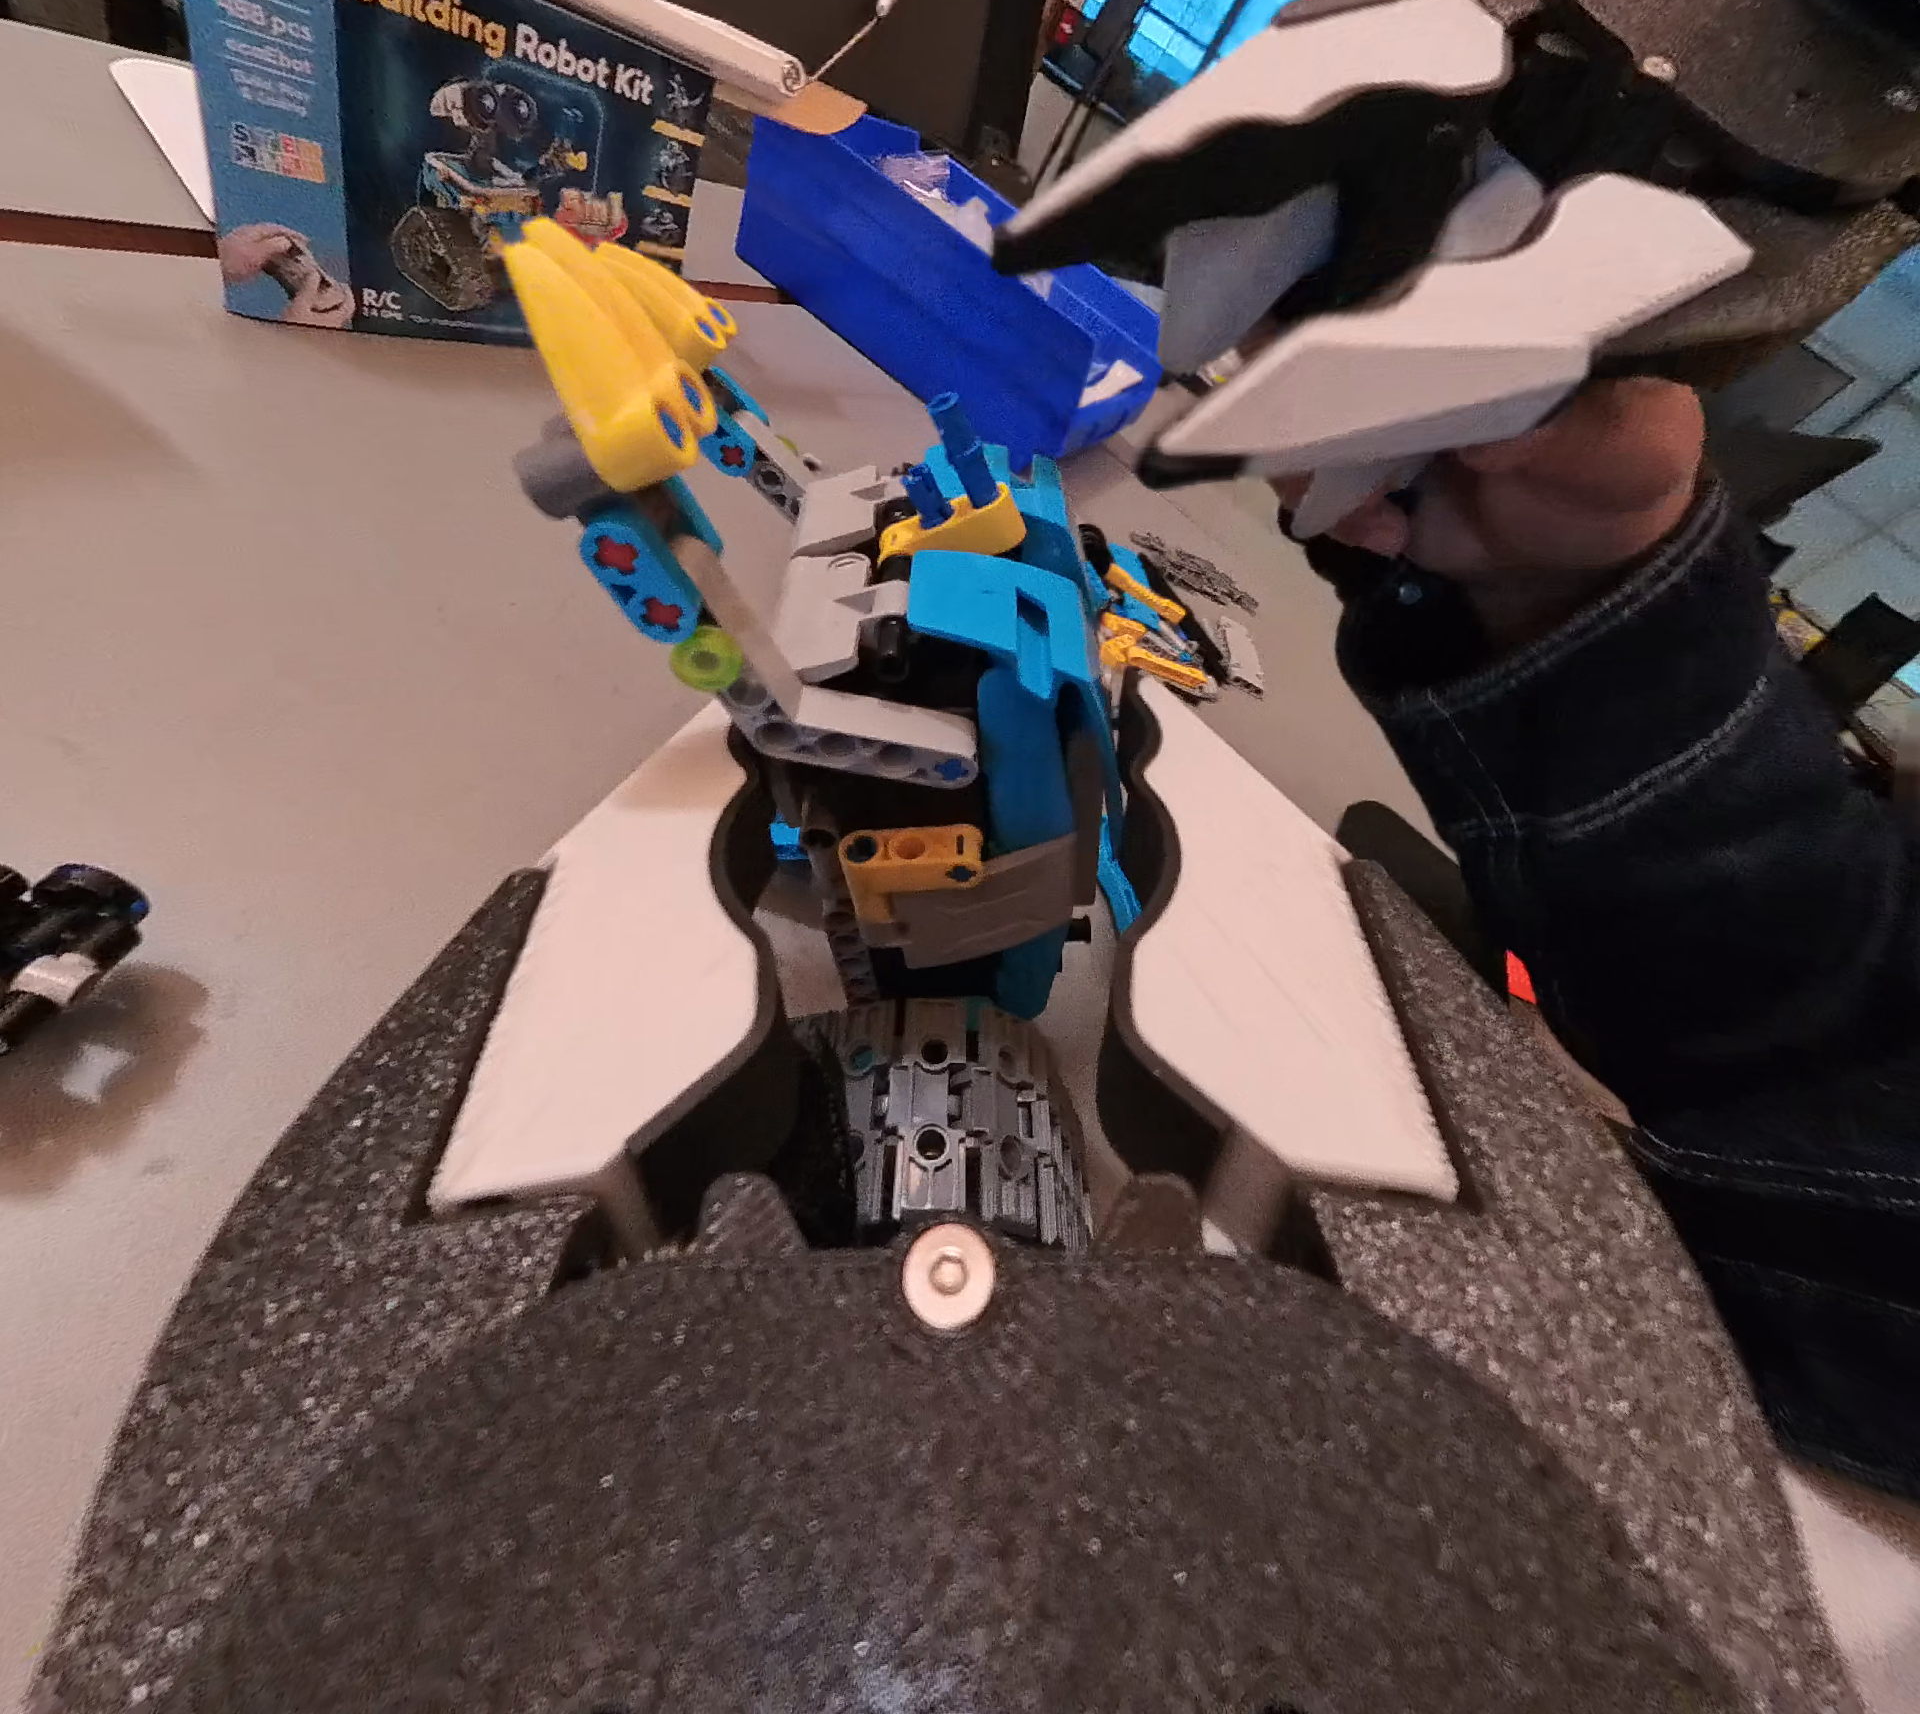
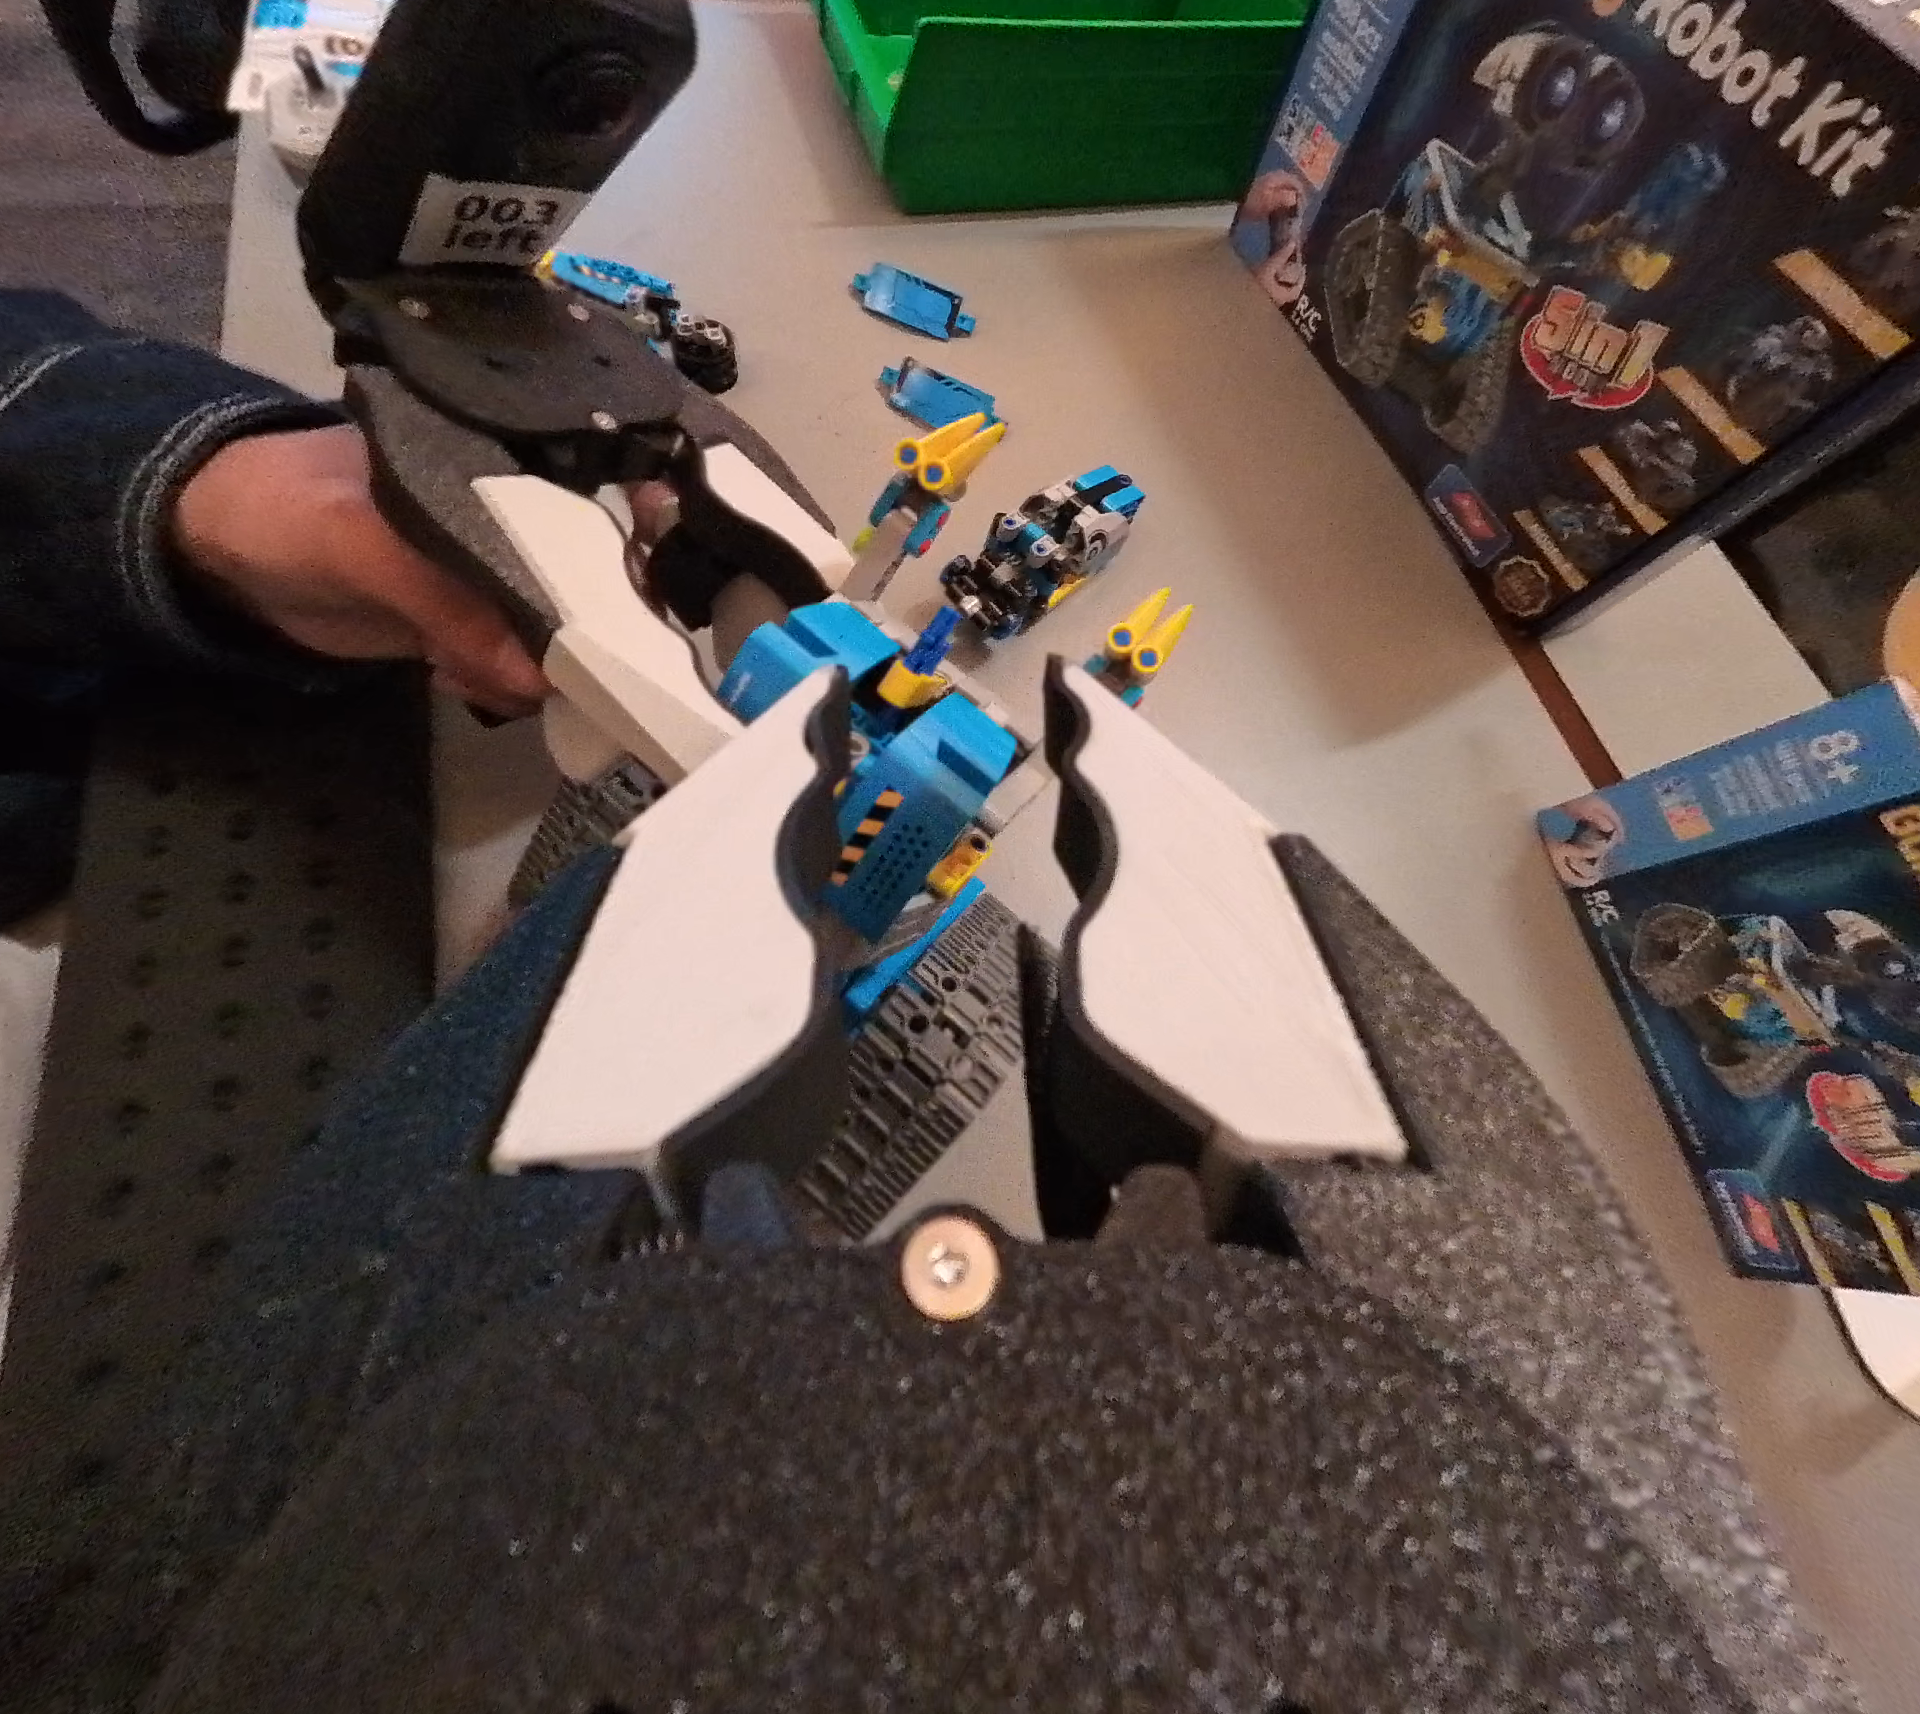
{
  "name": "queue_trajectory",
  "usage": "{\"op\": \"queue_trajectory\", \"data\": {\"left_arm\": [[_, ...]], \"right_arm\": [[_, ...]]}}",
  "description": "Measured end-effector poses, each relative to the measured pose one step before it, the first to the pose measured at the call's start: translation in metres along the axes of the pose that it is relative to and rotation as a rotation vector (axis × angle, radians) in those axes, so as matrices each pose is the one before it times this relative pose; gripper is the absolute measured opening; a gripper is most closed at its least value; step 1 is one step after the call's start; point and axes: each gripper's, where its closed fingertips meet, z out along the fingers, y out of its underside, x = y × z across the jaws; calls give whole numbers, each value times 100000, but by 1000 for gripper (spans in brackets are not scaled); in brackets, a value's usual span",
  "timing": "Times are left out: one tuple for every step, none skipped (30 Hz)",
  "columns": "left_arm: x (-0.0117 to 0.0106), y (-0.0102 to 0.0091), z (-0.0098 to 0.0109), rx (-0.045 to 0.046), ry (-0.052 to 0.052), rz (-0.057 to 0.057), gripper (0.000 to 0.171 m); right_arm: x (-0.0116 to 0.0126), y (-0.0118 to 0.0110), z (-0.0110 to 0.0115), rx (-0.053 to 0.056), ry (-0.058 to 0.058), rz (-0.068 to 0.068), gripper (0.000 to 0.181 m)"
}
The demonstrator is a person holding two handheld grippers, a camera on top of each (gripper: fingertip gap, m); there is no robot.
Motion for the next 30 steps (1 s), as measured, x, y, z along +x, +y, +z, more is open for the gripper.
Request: {"op": "queue_trajectory", "data": {"left_arm": [[85, 56, 42, 198, 1158, -491, 65], [69, 70, 79, 365, 1141, -1261, 65], [57, 89, 68, 474, 1047, -1624, 65], [17, 88, 43, 478, 922, -1912, 66], [15, 89, 24, 404, 1016, -2164, 66], [37, 108, 35, -36, 1184, -2032, 66], [26, 120, 27, -641, 767, -1518, 67], [-20, 68, 4, -842, -38, -597, 67], [-2, 23, -4, -739, -141, 265, 67], [-2, 36, 20, -462, 42, -54, 67], [21, 82, 59, -138, 548, -704, 68], [60, 127, 105, 4, 892, -1120, 70], [10, 104, 120, 272, 342, -1473, 72], [-133, -30, 9, 792, -514, -1059, 74], [-128, -45, -40, 259, -92, -302, 74], [-93, -37, -51, -419, 128, -188, 75], [-109, -22, -21, -481, -130, -59, 75], [-74, -10, -1, -123, -23, -148, 77], [8, 17, 8, 139, 301, -250, 77], [56, 19, 9, 55, 357, 176, 78], [60, -2, -18, -133, 225, 1049, 78], [-61, -67, -104, -126, -190, 1742, 79], [-199, -133, -213, 172, -767, 1757, 82], [-201, -211, -299, 623, -184, 1016, 86], [-89, -246, -387, 711, 1256, 52, 85], [-178, -286, -466, 933, 1163, -611, 84], [-299, -402, -503, 1454, 190, -376, 84], [-260, -409, -469, 1291, -384, 842, 84], [-117, -390, -396, 1050, -833, 2333, 83], [-13, -364, -318, 1007, -1204, 3329, 81]], "right_arm": [[80, 135, -105, -158, 1587, -3428, 34], [-77, 242, 135, -1177, 833, -3768, 32], [-160, 246, 362, -1616, 408, -3113, 32], [-46, 192, 488, -1423, 862, -2323, 32], [-226, 232, 508, -1448, -712, -1777, 32], [90, 126, 401, -684, 509, -831, 27], [306, 126, 334, -611, 1409, -679, 29], [-23, -61, 247, 407, -1008, -188, 28], [-20, -87, 202, 241, -1116, -279, 25], [129, -197, 157, 877, -82, -607, 22], [26, -17, 232, -161, -858, -780, 16], [250, -59, 333, 239, 86, 441, 14], [211, 54, 406, -553, -855, 1378, 12], [149, -59, 250, 123, -2142, 2427, 12], [198, 41, 157, -419, -1945, 3186, 15], [98, 36, 137, -179, -2502, 3591, 16], [6, 111, 169, -986, -3007, 3670, 16], [-138, 102, 140, -1544, -3307, 3143, 12], [-282, 98, 53, -1853, -2862, 1436, 8], [-61, 74, -47, -1728, -768, -468, 8], [0, 70, -69, -1963, -560, -548, 8], [36, 140, -18, -2198, -864, 785, 8], [153, 182, 0, -2105, -648, 1705, 8], [188, 108, 39, -1151, -720, 2484, 8], [271, 191, 98, -1208, -371, 2997, 8], [295, 190, 84, -1260, -267, 2625, 8], [95, -135, -43, 919, -565, 802, 8], [132, -230, -173, 2840, 1447, -1428, 11], [20, -355, -403, 4587, 1128, -1731, 16], [52, -526, -779, 6073, 764, -1218, 23]]}}
